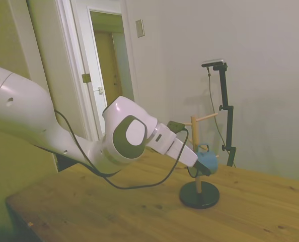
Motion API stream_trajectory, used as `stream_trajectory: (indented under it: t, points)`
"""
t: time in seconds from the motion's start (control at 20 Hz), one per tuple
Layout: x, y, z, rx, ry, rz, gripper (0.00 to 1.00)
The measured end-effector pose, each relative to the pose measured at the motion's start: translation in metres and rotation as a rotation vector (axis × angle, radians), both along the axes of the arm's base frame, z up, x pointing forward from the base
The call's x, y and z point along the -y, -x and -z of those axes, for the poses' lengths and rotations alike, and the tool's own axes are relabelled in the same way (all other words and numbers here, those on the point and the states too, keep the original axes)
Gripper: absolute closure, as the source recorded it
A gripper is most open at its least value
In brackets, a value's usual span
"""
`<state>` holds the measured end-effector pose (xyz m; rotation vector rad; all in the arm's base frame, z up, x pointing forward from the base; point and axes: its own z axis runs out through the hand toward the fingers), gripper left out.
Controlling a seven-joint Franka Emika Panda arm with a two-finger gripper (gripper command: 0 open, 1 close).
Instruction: Unload the mug
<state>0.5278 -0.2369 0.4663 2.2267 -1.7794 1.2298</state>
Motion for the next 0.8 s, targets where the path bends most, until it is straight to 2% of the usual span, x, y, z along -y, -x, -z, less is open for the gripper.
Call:
stream_trajectory:
  t: [0.3,0.35,0.8]
  points:
    - [0.013,-0.025,0.023,-0.011,-0.009,-0.007,0.0]
    - [0.014,-0.028,0.026,-0.011,-0.01,-0.009,1.0]
    - [0.016,-0.032,0.025,0.001,-0.013,-0.009,1.0]
